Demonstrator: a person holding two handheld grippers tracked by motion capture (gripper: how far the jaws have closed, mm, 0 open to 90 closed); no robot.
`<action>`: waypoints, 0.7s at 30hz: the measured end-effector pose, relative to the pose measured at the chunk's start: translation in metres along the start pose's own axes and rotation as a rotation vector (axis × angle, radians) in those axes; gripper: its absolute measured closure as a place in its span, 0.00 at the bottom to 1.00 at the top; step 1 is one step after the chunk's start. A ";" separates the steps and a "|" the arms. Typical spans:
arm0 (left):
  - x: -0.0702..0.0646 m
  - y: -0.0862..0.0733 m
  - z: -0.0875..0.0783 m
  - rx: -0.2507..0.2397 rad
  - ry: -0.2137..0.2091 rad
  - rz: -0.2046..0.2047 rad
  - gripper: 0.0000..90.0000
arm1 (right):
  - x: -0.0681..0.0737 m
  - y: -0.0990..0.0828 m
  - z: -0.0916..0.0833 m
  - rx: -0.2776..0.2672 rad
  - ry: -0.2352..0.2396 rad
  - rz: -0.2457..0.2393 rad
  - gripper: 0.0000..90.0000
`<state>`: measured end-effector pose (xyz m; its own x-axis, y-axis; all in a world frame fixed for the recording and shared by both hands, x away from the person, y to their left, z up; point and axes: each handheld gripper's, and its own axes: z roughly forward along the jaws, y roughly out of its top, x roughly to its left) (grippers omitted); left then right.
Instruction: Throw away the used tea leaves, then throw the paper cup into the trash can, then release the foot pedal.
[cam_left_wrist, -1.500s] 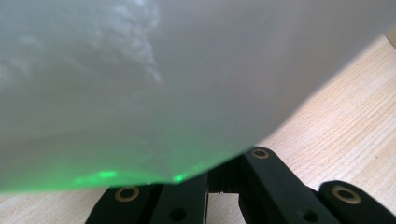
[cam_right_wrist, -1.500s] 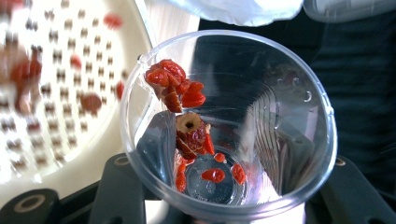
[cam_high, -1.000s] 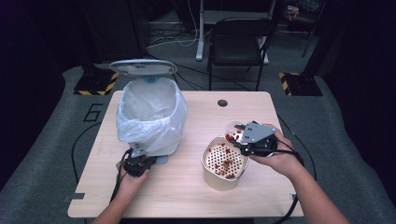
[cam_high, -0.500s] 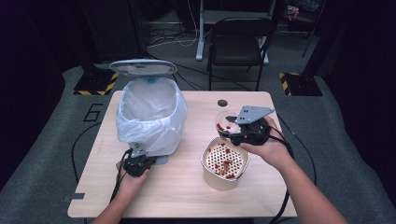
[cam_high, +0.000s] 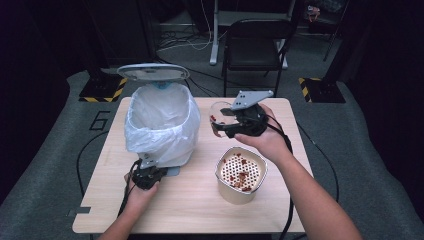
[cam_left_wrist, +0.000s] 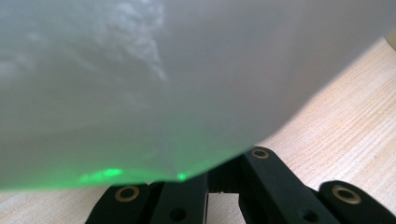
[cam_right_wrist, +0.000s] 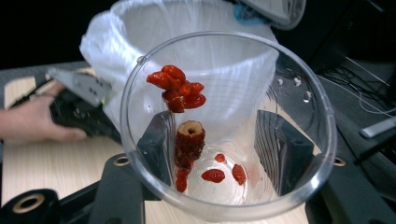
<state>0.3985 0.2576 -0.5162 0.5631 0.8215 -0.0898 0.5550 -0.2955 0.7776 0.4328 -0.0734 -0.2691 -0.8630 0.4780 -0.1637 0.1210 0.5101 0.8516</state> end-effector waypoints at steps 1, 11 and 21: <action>0.000 0.000 0.000 -0.002 -0.006 -0.004 1.00 | -0.001 0.003 0.002 -0.005 0.003 0.004 0.53; 0.000 0.000 0.001 -0.018 0.001 -0.010 1.00 | -0.008 0.038 0.025 -0.033 0.029 0.021 0.54; 0.000 0.000 0.001 -0.018 0.000 -0.006 1.00 | -0.002 0.066 0.052 -0.076 0.032 0.024 0.53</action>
<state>0.3993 0.2574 -0.5170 0.5599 0.8232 -0.0943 0.5472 -0.2820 0.7881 0.4680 -0.0030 -0.2386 -0.8759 0.4653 -0.1279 0.1051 0.4427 0.8905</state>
